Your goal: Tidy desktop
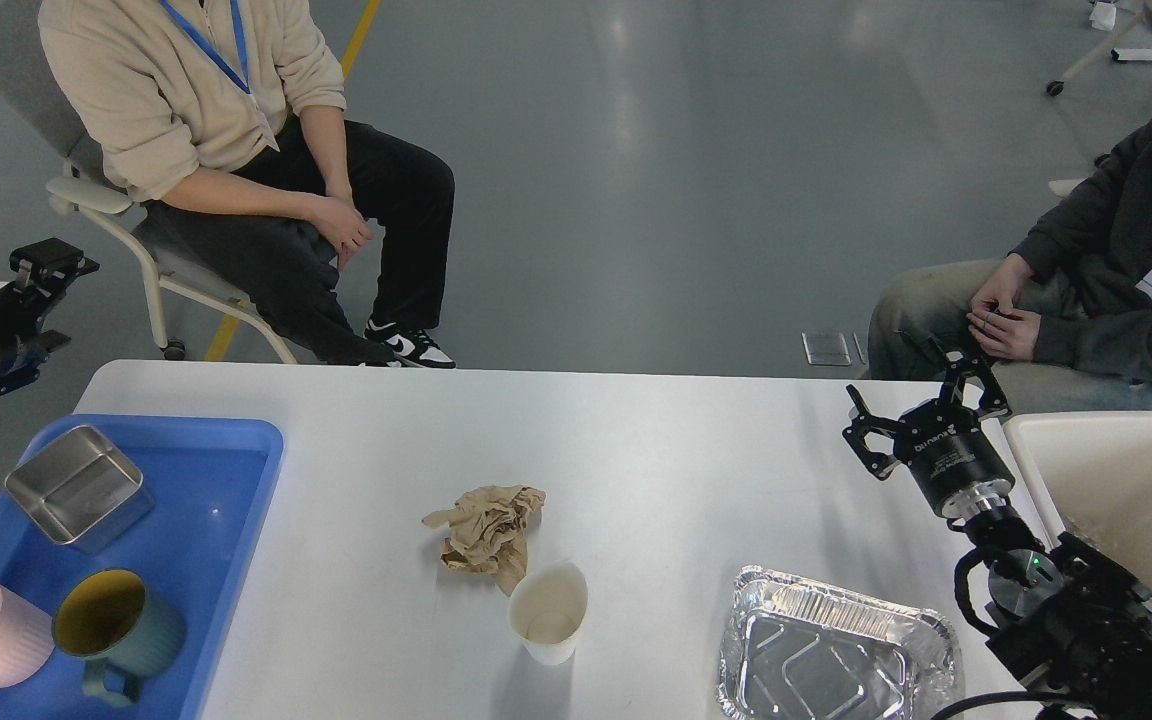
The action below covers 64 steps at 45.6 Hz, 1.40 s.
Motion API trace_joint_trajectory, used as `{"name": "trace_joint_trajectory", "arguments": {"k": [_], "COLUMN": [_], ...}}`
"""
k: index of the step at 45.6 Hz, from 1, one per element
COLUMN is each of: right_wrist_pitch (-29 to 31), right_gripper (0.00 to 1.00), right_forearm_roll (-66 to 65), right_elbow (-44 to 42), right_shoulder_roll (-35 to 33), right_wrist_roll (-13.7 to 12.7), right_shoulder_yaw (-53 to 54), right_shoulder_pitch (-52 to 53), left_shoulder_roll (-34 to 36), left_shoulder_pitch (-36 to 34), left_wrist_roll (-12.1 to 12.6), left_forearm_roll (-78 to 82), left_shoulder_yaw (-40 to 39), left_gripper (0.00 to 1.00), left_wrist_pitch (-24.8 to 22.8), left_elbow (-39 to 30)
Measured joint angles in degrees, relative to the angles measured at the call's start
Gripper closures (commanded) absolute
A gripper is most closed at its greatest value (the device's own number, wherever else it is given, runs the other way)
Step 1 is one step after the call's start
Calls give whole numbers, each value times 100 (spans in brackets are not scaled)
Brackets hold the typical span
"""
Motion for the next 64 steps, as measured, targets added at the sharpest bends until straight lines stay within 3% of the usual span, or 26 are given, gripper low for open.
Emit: {"name": "trace_joint_trajectory", "arguments": {"k": [5,12,21,33,41,50,57,64], "right_wrist_pitch": [0,0,0,-2,-17,-39,-52,-55], "right_gripper": [0,0,0,0,0,0,0,0], "right_forearm_roll": [-1,-1,-1,-1,0,-1,0,0], "right_elbow": [-6,-9,-9,-10,-17,-32,-35,-40], "right_shoulder_roll": [-7,-45,-66,-69,-190,-348,-385,-452], "right_wrist_roll": [0,0,0,0,-4,-8,-8,-33], "right_shoulder_yaw": [0,0,0,6,9,10,9,-11], "right_shoulder_pitch": [-30,-42,-43,-5,10,-16,17,99], "left_shoulder_roll": [-258,-769,-1180,-1932,-2212,-2376,-2376,-2437], "left_shoulder_pitch": [-109,-75,-81,126,424,879,1006,1013], "left_wrist_roll": [-92,-513,-616,-474,-100,179,186,52], "left_forearm_roll": [-252,-1301,-1653,-1725,-1772,-1850,-2156,-2200], "left_shoulder_yaw": [-115,-761,-1251,-2527,-3435,-3802,-3880,-3813], "left_gripper": [4,4,4,4,4,4,3,3], "left_wrist_pitch": [78,136,-30,-1308,-1999,-2209,-2258,-1832], "left_elbow": [0,-1,-5,-19,-23,-23,-15,-9]}}
